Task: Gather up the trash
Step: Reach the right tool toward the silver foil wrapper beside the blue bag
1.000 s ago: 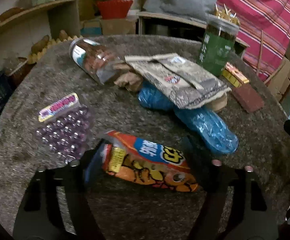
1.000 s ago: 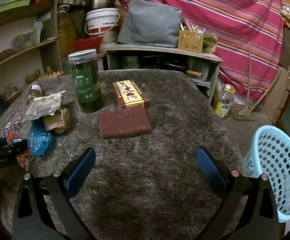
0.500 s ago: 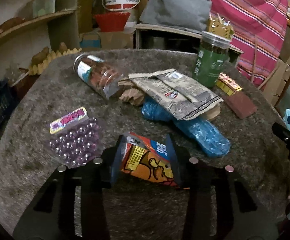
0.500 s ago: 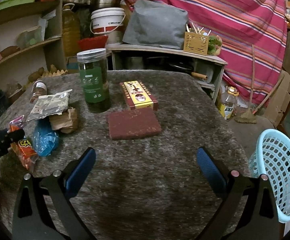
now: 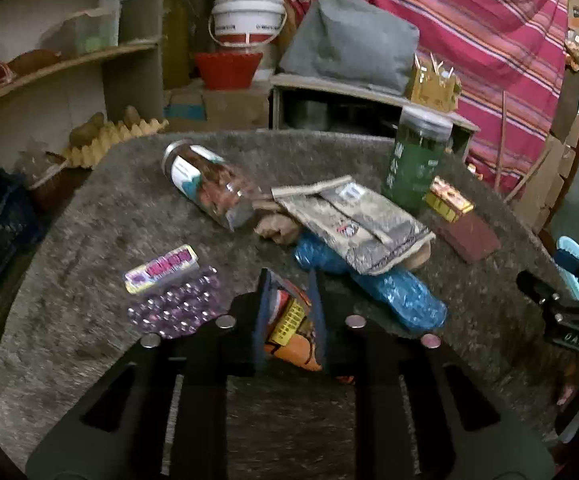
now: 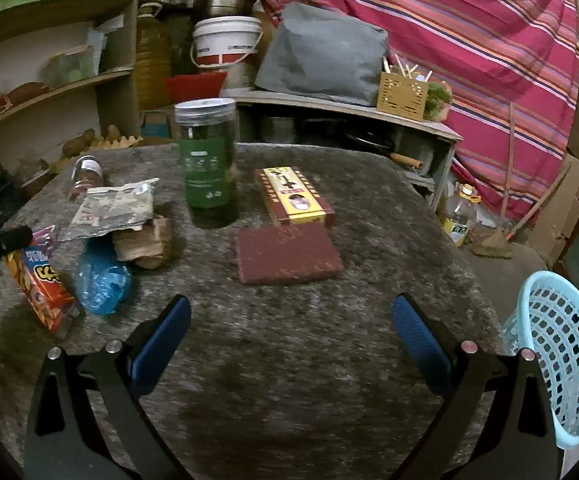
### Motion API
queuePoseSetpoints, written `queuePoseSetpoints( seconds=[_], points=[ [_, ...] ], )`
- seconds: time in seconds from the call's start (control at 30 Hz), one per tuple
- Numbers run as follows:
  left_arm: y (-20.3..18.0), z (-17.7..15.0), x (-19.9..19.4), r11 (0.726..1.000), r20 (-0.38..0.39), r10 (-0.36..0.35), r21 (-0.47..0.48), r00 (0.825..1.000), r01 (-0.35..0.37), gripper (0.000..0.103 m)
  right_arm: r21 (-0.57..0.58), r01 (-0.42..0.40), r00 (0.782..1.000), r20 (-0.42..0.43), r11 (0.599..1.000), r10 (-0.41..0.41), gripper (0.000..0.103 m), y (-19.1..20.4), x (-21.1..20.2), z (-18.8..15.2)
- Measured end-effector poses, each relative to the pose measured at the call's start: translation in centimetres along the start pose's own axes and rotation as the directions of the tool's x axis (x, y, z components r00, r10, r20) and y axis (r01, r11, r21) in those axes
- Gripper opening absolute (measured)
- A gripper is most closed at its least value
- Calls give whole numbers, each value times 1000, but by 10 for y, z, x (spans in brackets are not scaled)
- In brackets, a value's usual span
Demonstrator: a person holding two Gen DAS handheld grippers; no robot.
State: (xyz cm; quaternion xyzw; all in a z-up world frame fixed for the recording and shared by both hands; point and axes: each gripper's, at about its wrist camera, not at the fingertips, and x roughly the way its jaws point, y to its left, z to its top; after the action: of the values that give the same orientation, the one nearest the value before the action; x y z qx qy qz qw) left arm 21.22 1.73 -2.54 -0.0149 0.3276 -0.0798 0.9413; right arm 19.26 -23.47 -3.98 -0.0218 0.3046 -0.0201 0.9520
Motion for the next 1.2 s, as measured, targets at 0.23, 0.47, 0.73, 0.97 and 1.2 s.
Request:
queuePoseSetpoints(
  seconds=[0.23,0.47,0.73,0.97,1.2],
  points=[
    [11,5,-15,1000,37,-1,-22,999,2,12,-32,-17,1000,4,999,17,99,24,0,3],
    [32,3,-33,998,68,-5,-59,998,9,11,-42,-57,998,-16,997,56,99,52,7,4],
    [57,-2,-35,996,61,14,-94,998,-8,10,-99,-77,997,-3,992,77,99,92,9,9],
    [76,-2,-28,994,39,19,-111,999,-15,10,-117,-74,997,-5,990,74,99,120,22,20],
    [88,-1,-18,993,21,11,-117,1000,-9,11,-217,-28,1000,1,976,29,98,149,34,25]
  ],
)
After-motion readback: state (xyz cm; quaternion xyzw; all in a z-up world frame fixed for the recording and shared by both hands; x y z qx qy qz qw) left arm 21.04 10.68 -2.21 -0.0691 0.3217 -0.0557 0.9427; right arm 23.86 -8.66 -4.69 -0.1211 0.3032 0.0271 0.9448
